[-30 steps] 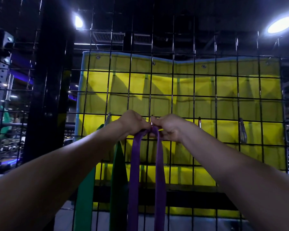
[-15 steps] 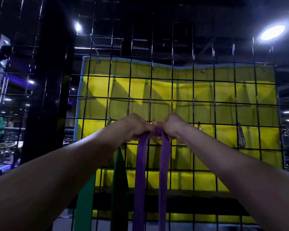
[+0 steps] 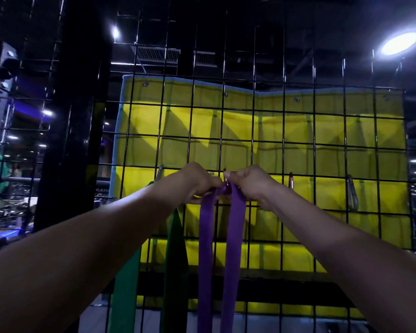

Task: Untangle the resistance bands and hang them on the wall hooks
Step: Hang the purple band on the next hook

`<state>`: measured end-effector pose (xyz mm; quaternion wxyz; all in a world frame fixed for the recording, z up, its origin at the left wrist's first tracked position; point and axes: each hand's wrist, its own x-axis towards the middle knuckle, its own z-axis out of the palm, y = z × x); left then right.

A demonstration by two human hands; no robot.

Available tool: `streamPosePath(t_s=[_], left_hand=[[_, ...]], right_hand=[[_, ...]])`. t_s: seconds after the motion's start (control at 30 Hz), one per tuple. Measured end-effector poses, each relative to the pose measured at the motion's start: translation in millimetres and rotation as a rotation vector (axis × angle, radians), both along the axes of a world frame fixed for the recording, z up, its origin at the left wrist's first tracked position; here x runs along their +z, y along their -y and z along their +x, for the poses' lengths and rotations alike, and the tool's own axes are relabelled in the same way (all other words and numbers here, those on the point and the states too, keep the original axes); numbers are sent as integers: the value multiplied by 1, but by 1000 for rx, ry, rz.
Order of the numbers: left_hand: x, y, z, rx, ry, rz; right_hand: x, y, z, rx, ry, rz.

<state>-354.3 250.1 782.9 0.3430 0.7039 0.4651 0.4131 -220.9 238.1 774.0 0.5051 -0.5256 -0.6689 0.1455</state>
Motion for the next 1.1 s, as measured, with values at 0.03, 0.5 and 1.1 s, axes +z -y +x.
streamPosePath(t_s=[0.03, 0.5, 1.1], left_hand=[[-2, 0, 0, -1, 24, 16], [-5, 5, 18, 23, 132, 13], [-17, 8, 5, -57, 26, 296]], right_hand=[[-1, 1, 1, 45, -54, -29], [-11, 0, 6, 305, -490, -241], [-16, 6, 14, 473, -541, -306]])
